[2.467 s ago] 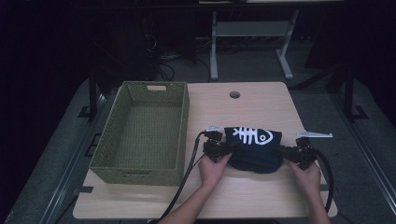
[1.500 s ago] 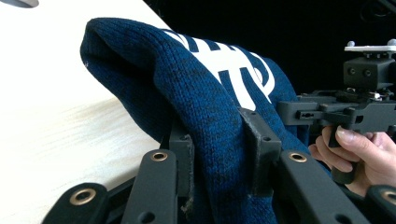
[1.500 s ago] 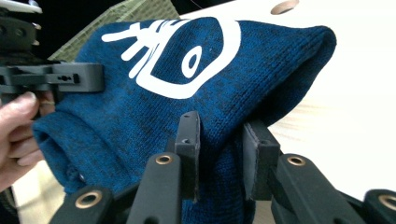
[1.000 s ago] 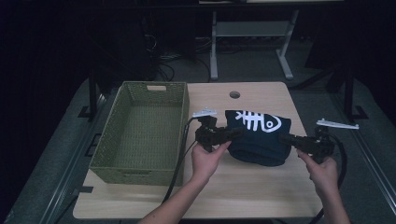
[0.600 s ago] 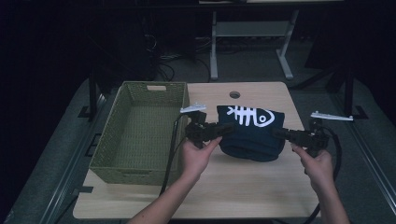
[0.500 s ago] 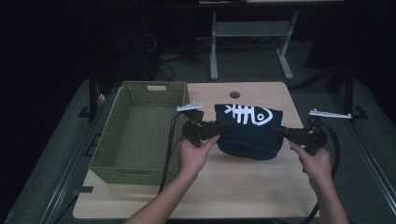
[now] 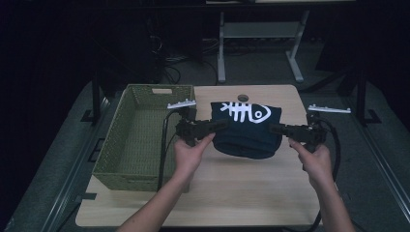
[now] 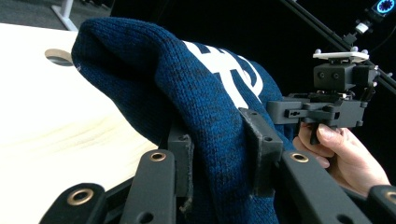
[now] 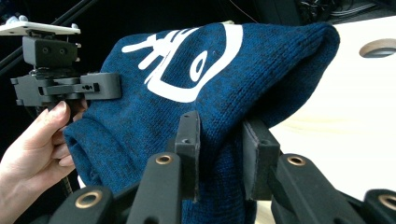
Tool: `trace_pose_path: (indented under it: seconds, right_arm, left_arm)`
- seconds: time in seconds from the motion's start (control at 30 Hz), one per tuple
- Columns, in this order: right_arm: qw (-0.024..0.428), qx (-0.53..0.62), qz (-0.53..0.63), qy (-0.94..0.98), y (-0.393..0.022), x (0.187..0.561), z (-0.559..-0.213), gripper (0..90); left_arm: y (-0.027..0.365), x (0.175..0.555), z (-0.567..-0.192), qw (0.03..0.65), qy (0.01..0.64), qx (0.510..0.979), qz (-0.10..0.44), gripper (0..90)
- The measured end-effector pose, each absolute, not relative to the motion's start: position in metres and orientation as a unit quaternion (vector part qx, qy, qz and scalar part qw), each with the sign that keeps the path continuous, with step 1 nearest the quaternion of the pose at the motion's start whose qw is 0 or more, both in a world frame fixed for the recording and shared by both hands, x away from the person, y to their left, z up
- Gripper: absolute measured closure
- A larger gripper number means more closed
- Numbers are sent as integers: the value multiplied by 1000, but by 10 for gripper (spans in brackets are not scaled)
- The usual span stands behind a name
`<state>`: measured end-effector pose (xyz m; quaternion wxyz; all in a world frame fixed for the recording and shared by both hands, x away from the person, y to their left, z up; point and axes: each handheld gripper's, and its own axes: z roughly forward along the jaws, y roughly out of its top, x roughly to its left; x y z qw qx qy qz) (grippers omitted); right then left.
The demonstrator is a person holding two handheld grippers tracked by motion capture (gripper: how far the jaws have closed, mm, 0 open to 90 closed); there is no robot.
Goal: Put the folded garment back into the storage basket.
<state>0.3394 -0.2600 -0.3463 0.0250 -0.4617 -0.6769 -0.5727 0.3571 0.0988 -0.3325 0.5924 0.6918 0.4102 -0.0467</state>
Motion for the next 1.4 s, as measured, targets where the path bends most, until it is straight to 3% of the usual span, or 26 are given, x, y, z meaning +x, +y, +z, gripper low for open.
trace_pose_path:
  seconds: [1.4]
  right_arm:
    - [48,-423,-569,-704,-182,372,-324,706]
  left_arm:
    - [175,357,-315,597,442,670,-21,671]
